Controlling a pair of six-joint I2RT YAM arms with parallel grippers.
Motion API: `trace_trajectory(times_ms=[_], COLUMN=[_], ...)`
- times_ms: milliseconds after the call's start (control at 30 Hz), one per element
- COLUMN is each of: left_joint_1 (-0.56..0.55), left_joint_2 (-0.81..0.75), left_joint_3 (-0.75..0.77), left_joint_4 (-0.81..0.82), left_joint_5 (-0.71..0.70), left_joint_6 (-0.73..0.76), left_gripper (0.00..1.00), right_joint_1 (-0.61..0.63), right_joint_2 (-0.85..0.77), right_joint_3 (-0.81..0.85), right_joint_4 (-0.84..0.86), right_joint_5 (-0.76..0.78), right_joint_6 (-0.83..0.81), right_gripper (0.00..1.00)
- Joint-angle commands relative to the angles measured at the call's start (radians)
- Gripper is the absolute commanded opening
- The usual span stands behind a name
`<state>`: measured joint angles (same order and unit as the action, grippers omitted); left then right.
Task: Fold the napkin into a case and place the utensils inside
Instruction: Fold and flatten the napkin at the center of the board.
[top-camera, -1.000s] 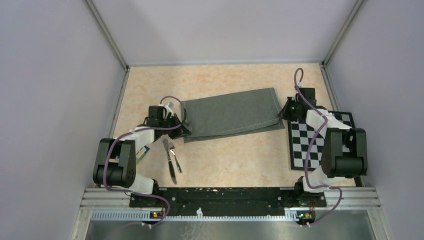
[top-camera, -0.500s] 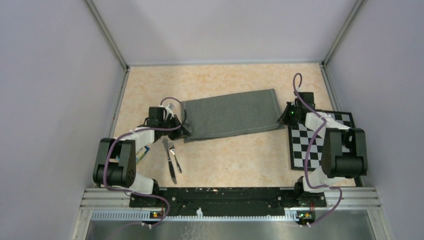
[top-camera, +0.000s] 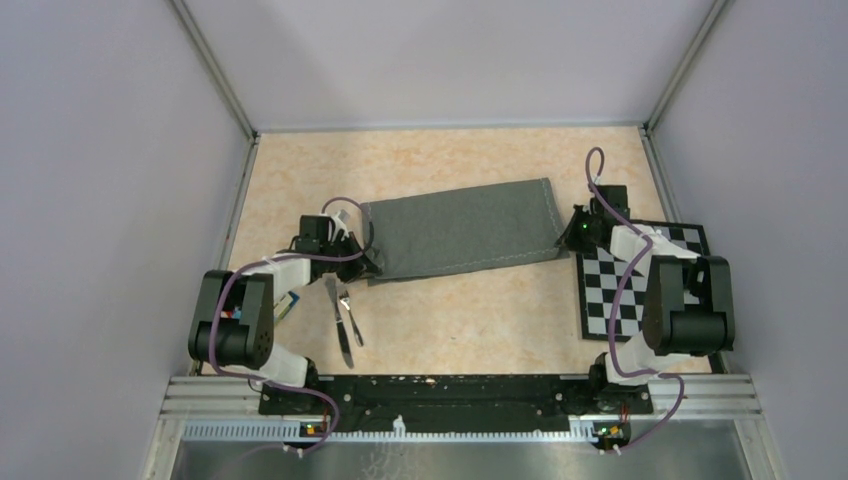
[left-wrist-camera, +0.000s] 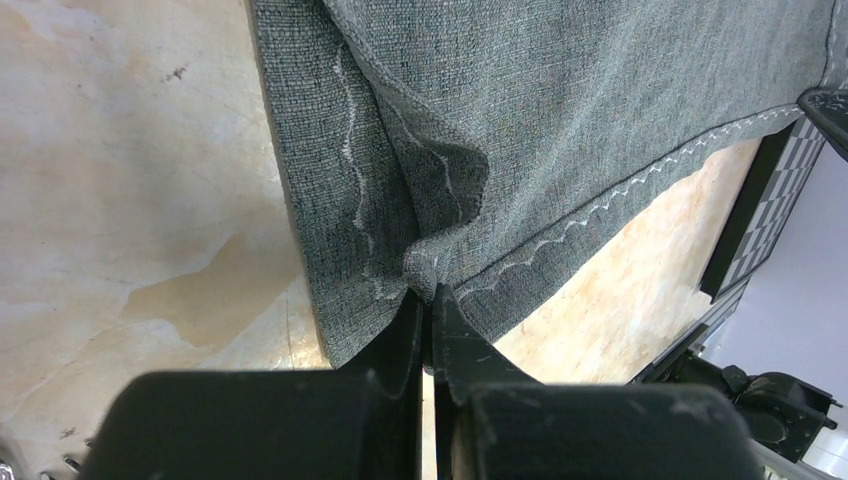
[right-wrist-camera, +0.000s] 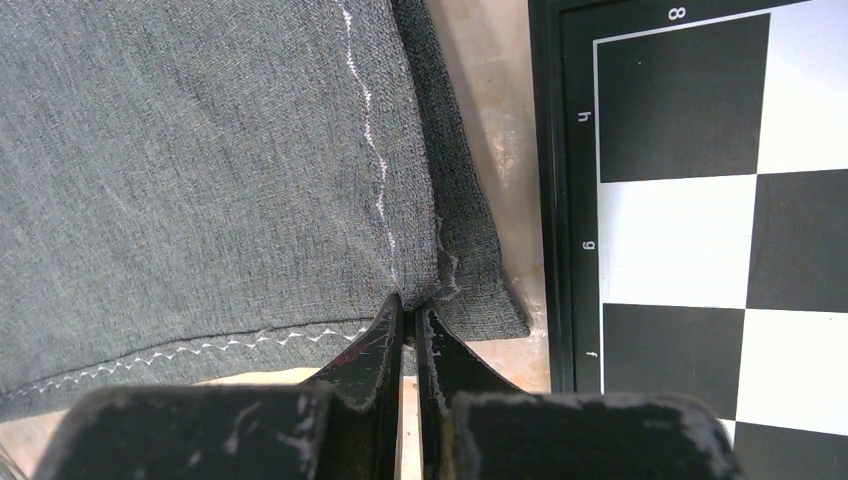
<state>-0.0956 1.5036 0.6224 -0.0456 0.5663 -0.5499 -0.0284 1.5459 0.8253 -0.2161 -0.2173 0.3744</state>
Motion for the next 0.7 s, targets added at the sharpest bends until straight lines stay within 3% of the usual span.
trace_trajectory(times_ms=[0, 367, 667], left_joint_1=[-0.004, -0.006, -0.013], left_joint_2=[0.013, 0.001, -0.177], left_joint_3=[-0.007, -0.02, 0.01], left_joint_4=[0.016, 0.031, 0.147], left_joint_5=[-0.012, -0.001, -0.019], left_joint_6=[0.019, 0.016, 0.022], left_gripper=[0.01, 0.02, 0.0], right_joint_1=[-0.002, -0.001, -0.001], right_joint_2=[0.015, 0.046, 0.053], right_joint_3=[0.013, 0.032, 0.035], right_joint_4=[0.033, 0.046, 0.052], right_joint_5=[0.024, 0.025, 0.032], right_joint_6=[-0.013, -0.015, -0.011], right_gripper=[0.0, 0.0, 0.0])
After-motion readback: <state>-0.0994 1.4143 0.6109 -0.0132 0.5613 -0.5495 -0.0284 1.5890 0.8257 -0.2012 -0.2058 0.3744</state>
